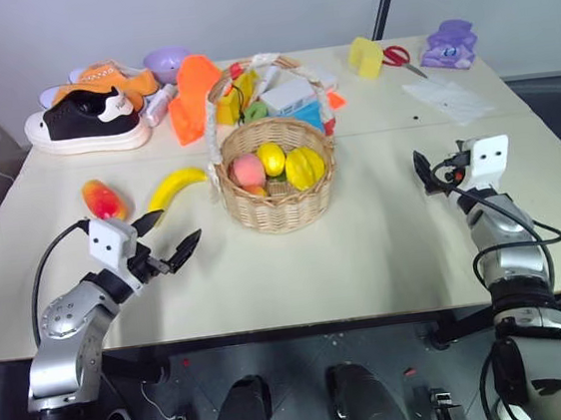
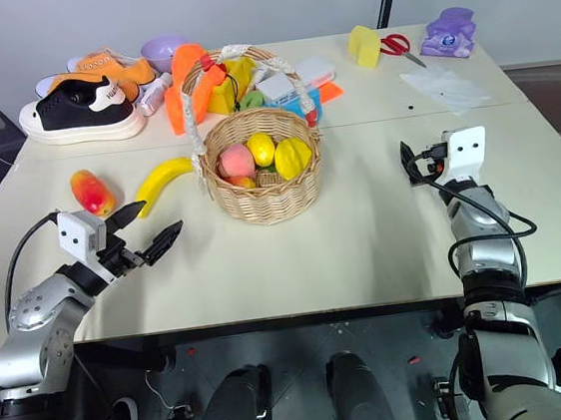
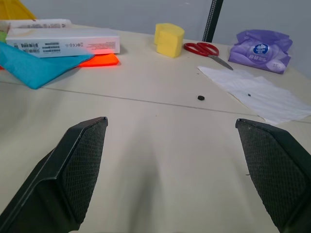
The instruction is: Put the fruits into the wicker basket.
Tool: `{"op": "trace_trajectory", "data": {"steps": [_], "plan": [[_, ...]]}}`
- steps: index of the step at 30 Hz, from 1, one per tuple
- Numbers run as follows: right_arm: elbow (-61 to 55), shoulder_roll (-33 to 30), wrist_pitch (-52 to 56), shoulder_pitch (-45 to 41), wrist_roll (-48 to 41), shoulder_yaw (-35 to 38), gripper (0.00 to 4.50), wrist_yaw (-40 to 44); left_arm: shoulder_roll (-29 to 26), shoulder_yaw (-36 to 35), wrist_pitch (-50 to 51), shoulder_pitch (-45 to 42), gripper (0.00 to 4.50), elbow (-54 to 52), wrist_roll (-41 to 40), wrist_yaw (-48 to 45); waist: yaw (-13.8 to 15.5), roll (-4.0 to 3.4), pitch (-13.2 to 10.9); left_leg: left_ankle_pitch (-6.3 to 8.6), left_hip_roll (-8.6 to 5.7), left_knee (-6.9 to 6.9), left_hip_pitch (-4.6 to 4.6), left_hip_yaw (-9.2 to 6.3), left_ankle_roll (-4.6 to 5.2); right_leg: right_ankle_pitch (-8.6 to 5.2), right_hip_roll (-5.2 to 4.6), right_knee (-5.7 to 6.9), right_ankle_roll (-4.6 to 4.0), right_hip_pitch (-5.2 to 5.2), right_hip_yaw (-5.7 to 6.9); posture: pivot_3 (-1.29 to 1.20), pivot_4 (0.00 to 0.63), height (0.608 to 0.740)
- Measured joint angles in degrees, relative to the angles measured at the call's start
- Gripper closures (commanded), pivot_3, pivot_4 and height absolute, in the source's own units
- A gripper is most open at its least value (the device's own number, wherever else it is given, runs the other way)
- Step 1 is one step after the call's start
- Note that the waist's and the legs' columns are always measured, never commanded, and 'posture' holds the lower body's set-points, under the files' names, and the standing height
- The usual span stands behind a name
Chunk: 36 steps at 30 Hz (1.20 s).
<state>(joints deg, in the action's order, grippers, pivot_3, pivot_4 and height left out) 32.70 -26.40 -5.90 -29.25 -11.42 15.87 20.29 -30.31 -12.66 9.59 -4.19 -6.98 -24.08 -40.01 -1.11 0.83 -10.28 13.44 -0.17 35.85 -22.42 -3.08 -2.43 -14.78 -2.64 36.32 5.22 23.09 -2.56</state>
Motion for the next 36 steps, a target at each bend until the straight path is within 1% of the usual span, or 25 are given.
{"op": "trace_trajectory", "data": {"steps": [6, 19, 22, 30, 34, 36], "plan": [[-0.05, 0.17, 0.00, 0.10, 0.00, 0.00, 0.09, -0.06, 0.09, 0.27, -2.68, 0.05, 0.00, 0.15, 0.93, -1.37, 0.01, 0.00, 0.00, 0.00, 0.00, 0.00, 0.00, 0.00, 0.00, -0.03, 0.00, 0.00, -0.06, 0.00, 0.00, 0.00, 0.150, 0.740], [-1.11, 0.18, 0.00, 0.40, -0.03, 0.00, 0.09, 0.35, 0.61, 0.27, -2.53, 0.06, 0.00, 0.16, 0.89, -1.42, 0.01, 0.00, 0.00, 0.00, 0.00, 0.00, 0.00, 0.00, 0.00, -0.01, 0.00, 0.00, -0.01, 0.00, 0.00, 0.00, 0.150, 0.740], [-1.12, 0.20, 0.00, 0.96, -0.04, 0.00, 0.09, 0.40, 1.54, 0.27, -2.67, 0.06, 0.00, 0.38, 1.00, -0.85, 0.02, 0.00, 0.00, 0.00, 0.00, 0.00, 0.00, 0.00, 0.00, -0.01, 0.00, 0.00, -0.01, 0.00, 0.00, 0.00, 0.150, 0.740], [-1.71, 0.49, 0.00, 1.51, -0.15, -0.02, 0.09, 1.45, 2.38, -0.07, -2.77, 2.17, 0.00, 0.38, 1.00, 0.42, 0.00, 0.00, 0.00, 0.00, 0.01, 0.00, 0.00, -0.01, 0.00, -0.02, 0.01, 0.00, -0.03, 0.00, 0.00, 0.00, 0.150, 0.740], [-5.03, 0.50, -0.01, 3.49, -1.28, 0.04, 0.09, 3.47, 2.78, -1.64, -3.16, 2.46, 0.00, 0.33, 0.94, 2.27, 0.05, 0.00, 0.00, 0.00, 0.01, 0.00, 0.00, 0.00, 0.00, 0.00, -0.01, -0.01, 0.00, 0.00, -0.01, 0.00, 0.150, 0.740], [-10.75, 0.51, 0.21, 7.19, -2.62, -0.09, 0.09, 5.70, 3.62, -2.57, -4.13, 3.25, 0.00, 0.08, 1.13, 4.35, 0.26, 0.00, 0.00, 0.00, 0.03, -0.02, 0.00, -0.04, 0.00, 0.01, -0.02, -0.01, 0.05, 0.00, 0.00, 0.00, 0.150, 0.740]]}}
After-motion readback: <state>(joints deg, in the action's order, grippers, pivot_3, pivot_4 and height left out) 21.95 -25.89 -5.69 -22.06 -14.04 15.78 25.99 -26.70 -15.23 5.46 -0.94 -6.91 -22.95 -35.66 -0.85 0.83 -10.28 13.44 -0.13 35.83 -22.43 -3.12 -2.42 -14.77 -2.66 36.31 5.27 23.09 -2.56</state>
